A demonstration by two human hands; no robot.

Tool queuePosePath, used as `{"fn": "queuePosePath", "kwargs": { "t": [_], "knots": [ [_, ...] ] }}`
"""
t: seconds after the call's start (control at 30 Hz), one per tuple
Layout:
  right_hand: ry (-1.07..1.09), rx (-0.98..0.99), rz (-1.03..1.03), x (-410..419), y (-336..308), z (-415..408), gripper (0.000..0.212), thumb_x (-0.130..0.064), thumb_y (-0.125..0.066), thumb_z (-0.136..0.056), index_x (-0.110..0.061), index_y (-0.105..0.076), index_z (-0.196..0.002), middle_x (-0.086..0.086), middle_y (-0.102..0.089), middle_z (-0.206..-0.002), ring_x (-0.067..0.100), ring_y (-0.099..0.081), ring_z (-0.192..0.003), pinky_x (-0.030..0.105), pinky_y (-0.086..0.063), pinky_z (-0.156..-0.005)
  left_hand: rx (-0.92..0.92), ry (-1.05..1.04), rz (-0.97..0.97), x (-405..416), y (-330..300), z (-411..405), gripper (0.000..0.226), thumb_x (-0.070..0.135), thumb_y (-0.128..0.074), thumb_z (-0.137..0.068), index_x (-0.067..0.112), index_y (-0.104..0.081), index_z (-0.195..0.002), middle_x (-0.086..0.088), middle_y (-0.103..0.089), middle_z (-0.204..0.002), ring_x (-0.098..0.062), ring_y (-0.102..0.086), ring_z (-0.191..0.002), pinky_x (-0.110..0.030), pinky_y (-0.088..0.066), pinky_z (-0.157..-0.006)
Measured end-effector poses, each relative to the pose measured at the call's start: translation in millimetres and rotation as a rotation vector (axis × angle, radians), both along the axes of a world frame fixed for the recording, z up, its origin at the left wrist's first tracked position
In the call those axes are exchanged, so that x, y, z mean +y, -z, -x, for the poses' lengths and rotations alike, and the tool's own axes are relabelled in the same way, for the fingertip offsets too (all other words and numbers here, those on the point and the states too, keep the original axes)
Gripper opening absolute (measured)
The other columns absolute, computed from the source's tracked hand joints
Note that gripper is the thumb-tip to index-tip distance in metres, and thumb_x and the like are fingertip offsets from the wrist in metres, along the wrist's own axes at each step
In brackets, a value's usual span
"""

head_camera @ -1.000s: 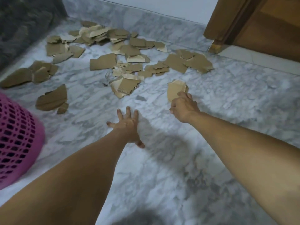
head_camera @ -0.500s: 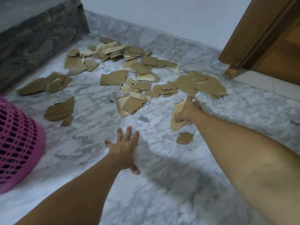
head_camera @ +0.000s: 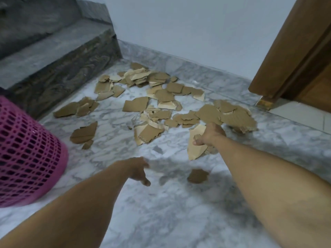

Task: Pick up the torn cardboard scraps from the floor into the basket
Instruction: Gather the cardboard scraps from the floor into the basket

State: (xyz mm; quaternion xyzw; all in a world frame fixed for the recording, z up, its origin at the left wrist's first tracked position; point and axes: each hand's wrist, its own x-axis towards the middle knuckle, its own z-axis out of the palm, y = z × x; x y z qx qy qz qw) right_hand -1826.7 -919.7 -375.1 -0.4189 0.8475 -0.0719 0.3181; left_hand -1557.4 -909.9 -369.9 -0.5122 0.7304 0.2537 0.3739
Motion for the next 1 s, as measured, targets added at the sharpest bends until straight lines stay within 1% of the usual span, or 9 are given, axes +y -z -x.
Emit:
{"fn": "queuePosePath", "kwargs": {
  "t": [0.07,0.17,0.23,0.33,0.47,0.57,0.7,0.83,1.0],
  "knots": [
    [-0.043,-0.007,0.004,-9,-12,5,0.07,-0.035,-0.085,-0.073,-0.006,-0.053,-0.128,0.013,-0.061,-0.126,0.032,-0.059,-0.113,0.033,-0.049,-0.084,0.033,-0.057,0.047,-13,-10,6,0.081,0.05,-0.067,-0.083,0.018,-0.034,-0.149,-0.006,-0.033,-0.151,-0.026,-0.035,-0.138,-0.036,-0.032,-0.111],
    [-0.08,-0.02,-0.005,-27,-29,16,0.058,-0.034,-0.074,-0.085,-0.002,-0.05,-0.127,0.016,-0.06,-0.126,0.034,-0.057,-0.112,0.032,-0.044,-0.08,0.075,-0.154,0.188,-41,-22,17,0.076,0.047,-0.068,-0.083,0.013,-0.04,-0.144,-0.011,-0.044,-0.142,-0.027,-0.045,-0.128,-0.034,-0.04,-0.103],
    [-0.081,-0.02,-0.02,-35,-41,23,0.058,-0.03,-0.07,-0.089,0.0,-0.046,-0.132,0.017,-0.057,-0.127,0.033,-0.056,-0.115,0.03,-0.041,-0.078,0.12,-0.144,0.215,-55,-37,27,0.067,0.044,-0.061,-0.09,0.017,-0.037,-0.146,-0.013,-0.047,-0.139,-0.028,-0.047,-0.126,-0.033,-0.039,-0.1],
    [-0.025,-0.018,-0.037,-48,-50,42,0.063,-0.021,-0.074,-0.086,0.002,-0.043,-0.137,0.015,-0.057,-0.119,0.032,-0.056,-0.116,0.029,-0.041,-0.078,0.185,-0.217,0.262,-84,-51,40,0.052,0.034,-0.056,-0.094,0.009,-0.044,-0.138,-0.01,-0.052,-0.135,-0.027,-0.051,-0.124,-0.03,-0.041,-0.096],
    [0.075,0.152,-0.048,-66,-45,81,0.06,-0.035,-0.083,-0.075,0.001,-0.06,-0.116,0.016,-0.066,-0.111,0.033,-0.063,-0.103,0.035,-0.05,-0.077,0.109,-0.43,0.34,-122,-22,41,0.078,0.05,-0.063,-0.082,0.005,-0.034,-0.139,-0.015,-0.042,-0.139,-0.029,-0.039,-0.131,-0.038,-0.036,-0.108],
    [0.084,0.203,-0.023,-79,-28,106,0.064,-0.042,-0.076,-0.081,0.003,-0.057,-0.123,0.019,-0.062,-0.117,0.034,-0.061,-0.109,0.033,-0.047,-0.074,-0.019,-0.545,0.342,-144,18,41,0.096,0.07,-0.059,-0.071,0.01,-0.037,-0.142,-0.014,-0.038,-0.144,-0.033,-0.034,-0.136,-0.043,-0.03,-0.109],
    [0.119,0.141,-0.021,-84,-2,138,0.076,-0.052,-0.071,-0.082,0.002,-0.052,-0.132,0.02,-0.056,-0.134,0.035,-0.056,-0.118,0.037,-0.047,-0.09,-0.149,-0.538,0.369,-156,59,55,0.124,0.097,-0.041,-0.045,0.022,-0.039,-0.143,-0.008,-0.041,-0.145,-0.035,-0.033,-0.134,-0.048,-0.026,-0.105],
    [0.125,0.04,-0.032,-82,18,148,0.076,-0.047,-0.073,-0.083,0.004,-0.049,-0.134,0.019,-0.053,-0.137,0.034,-0.054,-0.12,0.034,-0.045,-0.088,-0.134,-0.576,0.464,-144,47,62,0.122,0.092,-0.052,-0.048,0.018,-0.036,-0.143,-0.01,-0.042,-0.139,-0.036,-0.034,-0.129,-0.045,-0.03,-0.102],
    [0.155,0.013,0.001,-91,23,146,0.082,-0.044,-0.087,-0.067,0.004,-0.056,-0.126,0.016,-0.061,-0.122,0.028,-0.06,-0.095,0.033,-0.047,-0.075,0.038,-0.872,0.463,-136,53,60,0.139,0.077,-0.077,-0.032,0.011,-0.03,-0.145,-0.018,-0.038,-0.141,-0.034,-0.039,-0.131,-0.042,-0.042,-0.104]
  ]
}}
